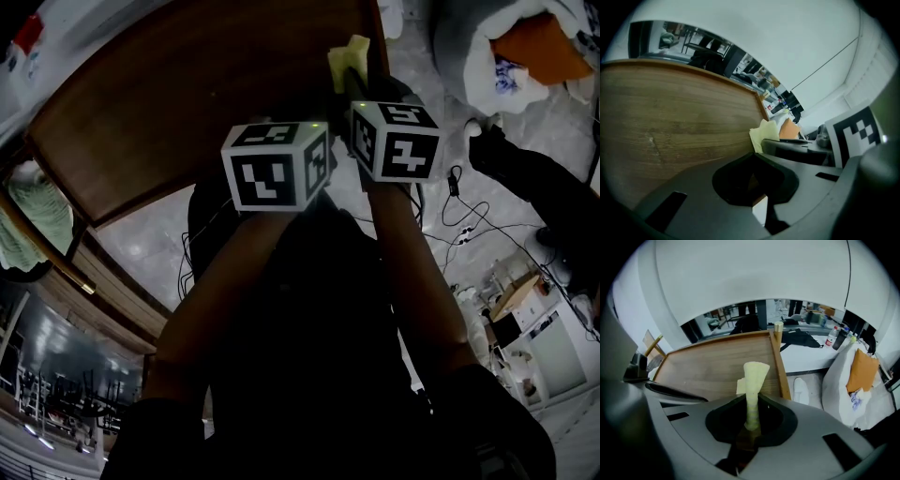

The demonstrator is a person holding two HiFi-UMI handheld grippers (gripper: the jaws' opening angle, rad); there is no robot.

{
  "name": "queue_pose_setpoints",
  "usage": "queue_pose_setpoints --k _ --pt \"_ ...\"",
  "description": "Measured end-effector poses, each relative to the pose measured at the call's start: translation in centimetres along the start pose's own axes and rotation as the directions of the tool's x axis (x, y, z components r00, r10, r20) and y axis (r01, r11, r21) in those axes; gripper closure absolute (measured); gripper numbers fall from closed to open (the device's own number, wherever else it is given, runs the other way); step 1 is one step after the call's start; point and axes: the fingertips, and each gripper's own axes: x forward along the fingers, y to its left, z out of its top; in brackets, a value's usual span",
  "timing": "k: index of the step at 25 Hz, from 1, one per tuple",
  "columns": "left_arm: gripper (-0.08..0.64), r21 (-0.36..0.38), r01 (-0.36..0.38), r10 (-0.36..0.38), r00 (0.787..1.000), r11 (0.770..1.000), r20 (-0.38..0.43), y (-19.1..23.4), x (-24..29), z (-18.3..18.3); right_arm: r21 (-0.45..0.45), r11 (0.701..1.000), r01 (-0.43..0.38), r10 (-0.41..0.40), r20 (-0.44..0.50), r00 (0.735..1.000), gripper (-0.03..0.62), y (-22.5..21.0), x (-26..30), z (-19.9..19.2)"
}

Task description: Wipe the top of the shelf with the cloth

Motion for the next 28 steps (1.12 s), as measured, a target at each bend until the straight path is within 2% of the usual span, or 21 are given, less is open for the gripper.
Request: queue_pose_setpoints --k 5,7,10,14,18,21,24,28 --pt "0.549 0.002 0.022 -0.023 0.999 1.000 0.031 0.1 -2.7 0.1 0.006 0.997 0.072 -0.072 0.029 0.997 0.540 -0.3 -0.9 0.3" --pt "0.549 -0.017 0.011 -0.010 0.998 1.000 0.058 1.8 -5.3 0.0 -0.024 0.999 0.021 -0.019 0.061 0.998 0.540 2.8 -1.3 1.1" --pt "0.549 -0.092 -0.056 0.068 0.990 0.994 0.123 7.0 -10.8 -0.1 -0.070 0.988 -0.135 0.142 0.091 0.986 0.540 10.9 -0.9 2.1" --pt "0.549 -0.228 -0.150 0.196 0.961 0.962 0.195 14.3 -19.5 -1.0 -0.111 0.944 -0.312 0.323 0.103 0.941 0.540 22.7 -0.4 2.1" --pt "0.549 -0.325 -0.207 0.285 0.934 0.923 0.216 20.3 -26.8 -2.6 -0.090 0.849 -0.521 0.526 0.045 0.849 0.540 34.7 1.1 0.2" --pt "0.549 -0.347 -0.225 0.313 0.923 0.911 0.224 22.8 -31.2 -3.9 -0.130 0.811 -0.571 0.577 0.013 0.816 0.540 40.9 1.6 -1.3" --pt "0.549 -0.333 -0.252 0.334 0.916 0.909 0.220 24.7 -34.4 -4.8 -0.111 0.780 -0.616 0.618 -0.021 0.786 0.540 45.5 1.9 -2.7" --pt "0.549 -0.301 -0.285 0.355 0.910 0.910 0.212 26.5 -37.1 -5.6 -0.121 0.760 -0.639 0.635 -0.075 0.769 0.540 49.4 2.2 -4.8"
